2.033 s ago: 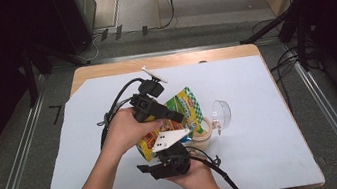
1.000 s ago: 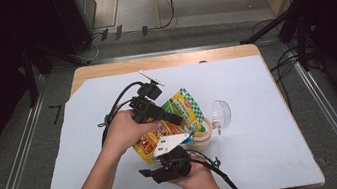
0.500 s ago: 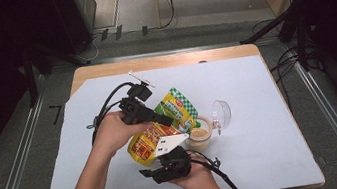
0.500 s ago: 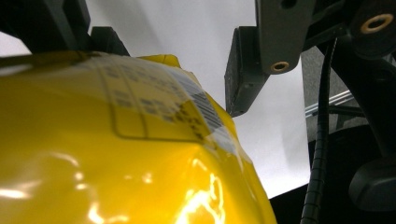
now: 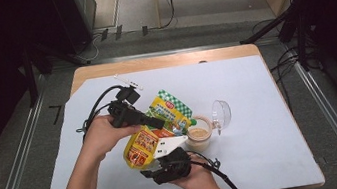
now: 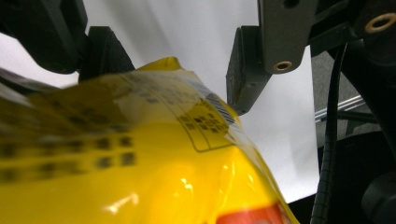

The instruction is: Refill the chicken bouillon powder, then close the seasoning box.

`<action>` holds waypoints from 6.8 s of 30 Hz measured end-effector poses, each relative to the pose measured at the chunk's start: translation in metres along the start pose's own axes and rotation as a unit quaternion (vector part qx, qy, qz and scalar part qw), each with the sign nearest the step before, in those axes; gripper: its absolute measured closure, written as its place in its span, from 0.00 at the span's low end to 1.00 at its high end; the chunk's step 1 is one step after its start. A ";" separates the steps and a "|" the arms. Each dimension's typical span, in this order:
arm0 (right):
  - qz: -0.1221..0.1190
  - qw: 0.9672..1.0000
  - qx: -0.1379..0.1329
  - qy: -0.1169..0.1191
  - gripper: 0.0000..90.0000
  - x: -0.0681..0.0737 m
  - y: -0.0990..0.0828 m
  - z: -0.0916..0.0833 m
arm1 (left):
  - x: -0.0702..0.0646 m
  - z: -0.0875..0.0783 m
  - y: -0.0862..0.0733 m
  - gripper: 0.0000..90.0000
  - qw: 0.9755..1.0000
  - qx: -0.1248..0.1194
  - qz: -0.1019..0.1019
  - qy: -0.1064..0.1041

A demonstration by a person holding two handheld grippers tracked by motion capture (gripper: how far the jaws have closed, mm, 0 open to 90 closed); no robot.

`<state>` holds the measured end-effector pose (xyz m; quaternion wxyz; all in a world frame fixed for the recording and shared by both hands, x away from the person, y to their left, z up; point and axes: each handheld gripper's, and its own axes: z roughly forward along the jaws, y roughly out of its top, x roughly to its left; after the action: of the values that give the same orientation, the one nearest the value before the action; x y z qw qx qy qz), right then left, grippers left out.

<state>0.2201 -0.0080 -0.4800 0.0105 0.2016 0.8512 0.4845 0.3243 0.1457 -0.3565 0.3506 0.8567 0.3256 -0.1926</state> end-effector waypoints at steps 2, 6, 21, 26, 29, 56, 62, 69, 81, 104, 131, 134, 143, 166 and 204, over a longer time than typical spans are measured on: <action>0.001 1.000 -0.006 -0.004 0.51 -0.002 0.001 -0.002 | 0.001 -0.003 -0.001 0.97 1.000 -0.004 0.001 -0.004; 0.006 1.000 -0.012 -0.010 0.50 -0.004 0.001 -0.006 | 0.004 -0.010 -0.003 0.98 1.000 -0.014 0.011 -0.025; 0.009 0.999 -0.036 -0.023 0.47 -0.010 0.005 -0.017 | 0.015 -0.031 -0.010 0.99 0.998 -0.052 0.004 -0.041; 0.009 0.999 -0.032 -0.032 0.47 -0.012 0.009 -0.021 | 0.022 -0.039 -0.013 0.99 0.997 -0.073 -0.018 -0.028; 0.014 0.999 -0.025 -0.041 0.47 -0.013 0.009 -0.023 | 0.026 -0.045 -0.016 0.99 0.995 -0.089 -0.023 -0.023; 0.005 0.999 -0.020 -0.035 0.51 -0.014 0.008 -0.023 | 0.074 -0.029 -0.026 0.98 0.985 -0.163 -0.039 0.047; 0.012 0.999 -0.024 -0.035 0.51 -0.016 0.010 -0.027 | 0.078 -0.034 -0.030 0.98 0.985 -0.160 -0.047 0.050; 0.034 0.999 -0.018 -0.018 0.51 -0.018 0.010 -0.038 | 0.074 -0.036 -0.036 0.97 0.985 -0.149 -0.043 0.080; 0.028 0.999 -0.026 -0.014 0.53 -0.017 0.018 -0.073 | 0.061 -0.040 -0.051 0.95 0.982 -0.164 -0.022 0.093; 0.026 0.998 -0.013 -0.049 0.54 -0.028 0.009 -0.093 | 0.051 -0.048 -0.095 0.92 0.982 -0.162 -0.010 0.098; 0.032 0.998 0.021 -0.059 0.54 -0.041 0.008 -0.090 | 0.030 -0.098 -0.105 0.55 0.968 -0.204 -0.005 0.145; 0.033 0.997 0.023 -0.059 0.54 -0.042 0.007 -0.090 | 0.028 -0.105 -0.108 0.55 0.967 -0.204 -0.003 0.155; 0.035 0.997 0.019 -0.061 0.53 -0.043 0.009 -0.094 | 0.032 -0.120 -0.121 0.53 0.961 -0.203 -0.005 0.186; 0.043 0.997 0.008 -0.067 0.55 -0.045 0.023 -0.116 | 0.069 -0.093 -0.130 0.47 0.955 -0.189 -0.048 0.221; 0.081 0.991 -0.018 -0.110 0.64 -0.077 0.037 -0.200 | 0.074 -0.071 -0.126 0.42 0.964 -0.159 -0.033 0.210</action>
<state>0.2605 -0.1825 -0.3565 0.0684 0.3214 0.8171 0.4737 0.2973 0.2968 -0.4097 0.3997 0.7999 0.4463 0.0347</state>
